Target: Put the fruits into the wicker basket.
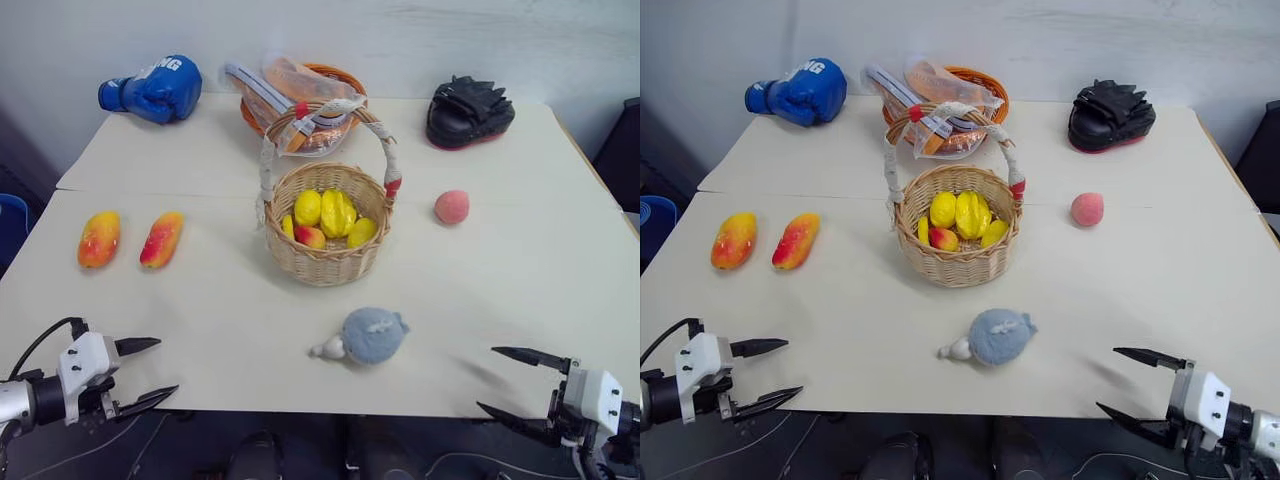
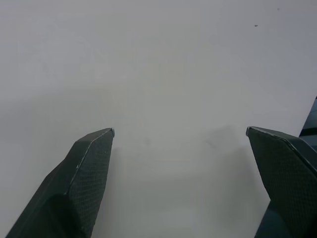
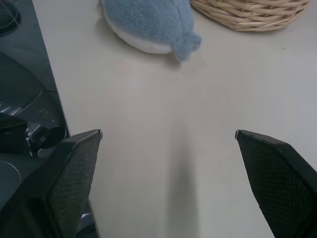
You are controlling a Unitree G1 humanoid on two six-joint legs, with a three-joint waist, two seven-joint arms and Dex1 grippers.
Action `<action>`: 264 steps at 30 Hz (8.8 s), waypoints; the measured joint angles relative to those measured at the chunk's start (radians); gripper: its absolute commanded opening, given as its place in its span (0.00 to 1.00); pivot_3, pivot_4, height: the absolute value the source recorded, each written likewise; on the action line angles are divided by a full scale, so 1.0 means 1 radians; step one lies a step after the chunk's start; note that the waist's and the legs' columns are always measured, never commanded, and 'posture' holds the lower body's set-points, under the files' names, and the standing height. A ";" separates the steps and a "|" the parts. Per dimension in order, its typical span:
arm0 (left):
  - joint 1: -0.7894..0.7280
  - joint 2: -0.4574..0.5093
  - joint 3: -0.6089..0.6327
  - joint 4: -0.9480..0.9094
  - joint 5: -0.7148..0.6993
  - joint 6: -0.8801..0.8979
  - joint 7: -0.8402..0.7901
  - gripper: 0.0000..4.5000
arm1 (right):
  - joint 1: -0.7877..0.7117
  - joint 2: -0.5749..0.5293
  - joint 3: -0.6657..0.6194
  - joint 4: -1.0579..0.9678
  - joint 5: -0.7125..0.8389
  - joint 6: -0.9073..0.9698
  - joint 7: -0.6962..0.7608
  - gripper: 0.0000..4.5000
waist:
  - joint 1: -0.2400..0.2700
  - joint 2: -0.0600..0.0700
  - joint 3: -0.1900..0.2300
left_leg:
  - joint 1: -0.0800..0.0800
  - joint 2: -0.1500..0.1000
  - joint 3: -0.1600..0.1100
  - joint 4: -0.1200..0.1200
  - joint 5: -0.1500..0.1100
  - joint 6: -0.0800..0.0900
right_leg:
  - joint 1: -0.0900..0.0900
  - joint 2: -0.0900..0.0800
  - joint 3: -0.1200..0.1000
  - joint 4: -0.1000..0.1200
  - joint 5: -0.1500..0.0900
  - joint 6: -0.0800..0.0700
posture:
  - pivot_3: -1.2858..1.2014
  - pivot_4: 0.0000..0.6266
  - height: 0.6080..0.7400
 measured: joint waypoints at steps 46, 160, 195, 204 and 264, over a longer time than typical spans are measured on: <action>-0.417 -0.030 -0.426 -0.245 -0.161 0.293 -0.046 1.00 | -0.515 -0.012 0.211 -0.291 0.309 0.950 -0.158 0.31 | 0.007 0.001 0.001 | -0.003 -0.001 -0.002 0.004 0.001 -0.001 | -0.002 0.001 0.001 0.004 0.000 0.002 | 0.52 0.24 1.00; -1.215 -0.295 -0.573 0.213 -0.007 0.504 0.237 0.99 | -0.267 0.234 0.085 -0.396 0.058 0.263 -0.454 1.00 | 0.024 -0.004 0.000 | -0.004 -0.006 -0.009 0.004 0.009 -0.007 | -0.002 -0.010 -0.023 0.008 -0.002 0.004 | 0.52 0.24 1.00; -0.598 -0.019 0.115 0.240 -0.153 0.502 0.442 0.99 | -0.534 0.350 0.375 -0.062 0.071 0.023 -0.133 1.00 | 0.023 -0.007 -0.002 | -0.003 -0.007 -0.015 -0.001 0.006 0.001 | 0.007 -0.033 -0.051 0.006 -0.004 -0.001 | 0.52 0.24 1.00; -0.990 -0.049 -0.234 0.712 0.059 0.515 0.456 0.90 | -0.600 0.356 0.400 -0.056 0.044 0.047 -0.190 1.00 | 0.001 -0.005 0.000 | -0.011 -0.004 -0.008 0.003 0.009 -0.005 | -0.004 -0.028 -0.052 0.009 -0.004 0.000 | 0.52 0.24 1.00; -0.623 -0.072 -0.122 0.053 -0.202 0.289 0.001 1.00 | -0.354 0.242 -0.070 -0.027 0.101 0.351 -0.596 1.00 | 0.007 0.006 0.006 | -0.005 -0.002 -0.002 0.003 0.009 0.000 | 0.000 -0.024 -0.040 0.007 0.001 0.002 | 0.52 0.24 1.00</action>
